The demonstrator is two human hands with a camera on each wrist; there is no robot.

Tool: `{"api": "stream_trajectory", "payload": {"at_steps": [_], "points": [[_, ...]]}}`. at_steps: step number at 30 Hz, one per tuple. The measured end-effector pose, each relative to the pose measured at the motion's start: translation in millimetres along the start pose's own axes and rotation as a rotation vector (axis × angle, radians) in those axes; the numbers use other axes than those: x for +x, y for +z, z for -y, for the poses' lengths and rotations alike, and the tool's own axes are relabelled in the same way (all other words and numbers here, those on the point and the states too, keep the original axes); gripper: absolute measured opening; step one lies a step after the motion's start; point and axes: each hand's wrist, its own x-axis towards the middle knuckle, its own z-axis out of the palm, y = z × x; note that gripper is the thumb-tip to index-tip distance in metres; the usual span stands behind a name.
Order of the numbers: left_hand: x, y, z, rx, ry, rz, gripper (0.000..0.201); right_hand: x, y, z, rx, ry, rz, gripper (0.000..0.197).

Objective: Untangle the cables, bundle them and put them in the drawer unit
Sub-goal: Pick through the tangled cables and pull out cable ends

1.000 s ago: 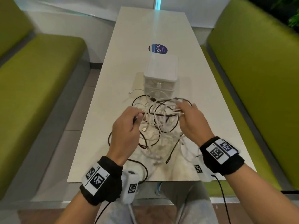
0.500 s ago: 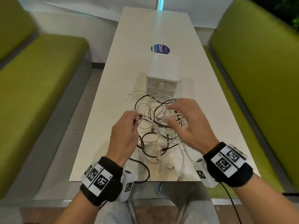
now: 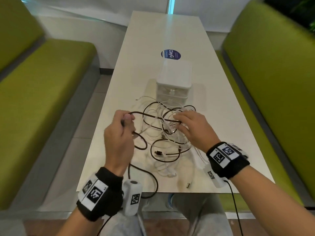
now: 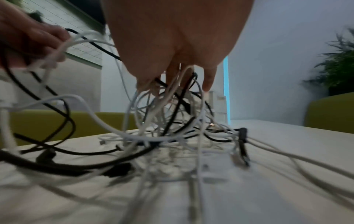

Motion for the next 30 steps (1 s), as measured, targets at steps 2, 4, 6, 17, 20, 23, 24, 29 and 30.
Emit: {"api": "stream_trajectory", "payload": {"at_steps": [2, 4, 6, 17, 20, 23, 24, 29, 30], "points": [[6, -9, 0, -0.089, -0.031, -0.116, 0.024, -6, -1, -12, 0.017, 0.067, 0.061, 0.046], [14, -20, 1, -0.158, -0.035, -0.211, 0.026, -12, 0, -22, -0.028, 0.119, 0.114, 0.048], [18, -23, 2, -0.15, -0.032, -0.203, 0.026, -15, -1, -24, 0.012, 0.113, 0.128, 0.049], [1, -27, 2, -0.124, -0.051, 0.05, 0.023, -17, -47, 54, 0.11, -0.104, -0.445, 0.018], [-1, -30, -1, -0.134, 0.037, 0.137, 0.022, -7, -46, 91, 0.176, 0.054, -0.106, 0.048], [-4, -32, -8, -0.122, 0.131, 0.208, 0.023, 9, -29, 112, 0.126, 0.15, 0.239, 0.055], [-4, -34, -10, -0.111, 0.147, 0.224, 0.023, 12, -25, 116, 0.192, 0.146, 0.218, 0.042], [-6, -52, -15, -0.161, 0.172, 0.177, 0.022, 8, -34, 119, 0.658, 0.167, -0.016, 0.023], [-6, -56, -19, -0.177, 0.176, 0.16, 0.023, 5, -41, 120, 0.761, 0.163, 0.031, 0.023]]}}
